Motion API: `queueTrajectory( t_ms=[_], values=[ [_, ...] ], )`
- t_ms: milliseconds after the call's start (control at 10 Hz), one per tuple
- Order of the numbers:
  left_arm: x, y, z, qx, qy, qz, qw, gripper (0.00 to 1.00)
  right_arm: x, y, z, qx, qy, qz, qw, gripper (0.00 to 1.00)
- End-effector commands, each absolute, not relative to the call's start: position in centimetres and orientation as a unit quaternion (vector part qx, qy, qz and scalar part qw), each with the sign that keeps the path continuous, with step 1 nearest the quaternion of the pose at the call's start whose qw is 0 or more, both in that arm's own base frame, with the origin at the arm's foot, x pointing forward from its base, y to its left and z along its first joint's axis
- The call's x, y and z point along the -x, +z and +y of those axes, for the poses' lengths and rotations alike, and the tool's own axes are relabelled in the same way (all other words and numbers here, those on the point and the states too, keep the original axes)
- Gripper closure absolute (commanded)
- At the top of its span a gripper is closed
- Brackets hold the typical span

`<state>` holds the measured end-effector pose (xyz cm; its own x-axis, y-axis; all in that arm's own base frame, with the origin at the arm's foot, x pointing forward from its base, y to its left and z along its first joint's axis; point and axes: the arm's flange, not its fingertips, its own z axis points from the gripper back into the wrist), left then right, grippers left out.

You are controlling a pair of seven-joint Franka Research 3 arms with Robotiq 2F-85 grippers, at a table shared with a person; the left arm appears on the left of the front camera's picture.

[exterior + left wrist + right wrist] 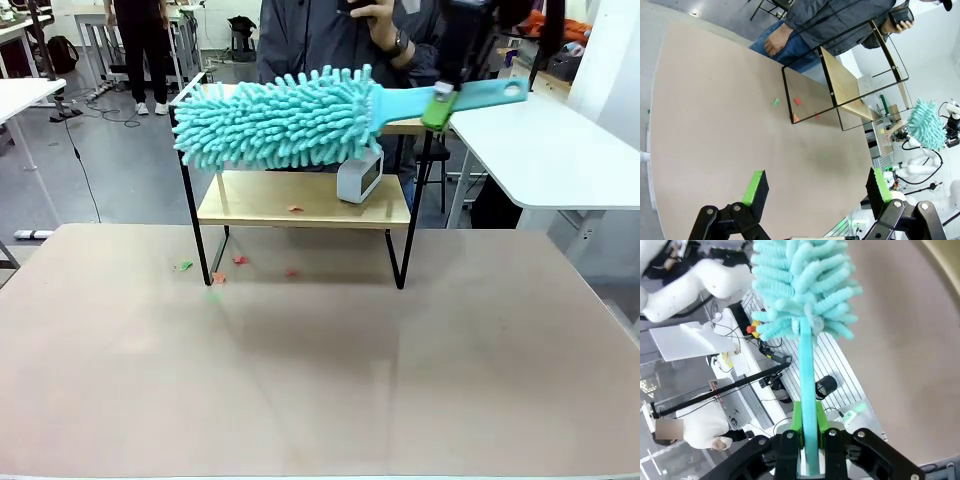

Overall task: Clean the shelf.
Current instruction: Clean the remaining tier of the Shelf with the Duster once objects are removed.

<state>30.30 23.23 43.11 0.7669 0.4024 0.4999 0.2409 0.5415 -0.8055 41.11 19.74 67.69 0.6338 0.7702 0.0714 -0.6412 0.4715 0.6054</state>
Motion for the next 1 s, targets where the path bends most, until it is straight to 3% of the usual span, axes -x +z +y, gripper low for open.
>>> queueTrajectory(
  t_ms=[0,300,600,900],
  values=[
    [-30.4,43.2,23.2,0.48,0.041,-0.351,0.803,0.0,-39.5,67.7,16.9,-0.343,0.413,0.08,0.84,0.88],
    [-30.4,43.2,23.2,0.48,0.041,-0.351,0.803,0.0,-37.7,67.1,13.3,-0.4,0.408,0.11,0.813,0.88],
    [-30.4,43.2,23.2,0.48,0.041,-0.351,0.803,0.0,-32.9,65.8,-0.9,-0.532,0.284,-0.003,0.797,0.88],
    [-30.4,43.2,23.2,0.48,0.041,-0.351,0.803,0.0,-26.5,59.7,-12.7,-0.627,0.141,-0.088,0.761,0.88]
  ],
)
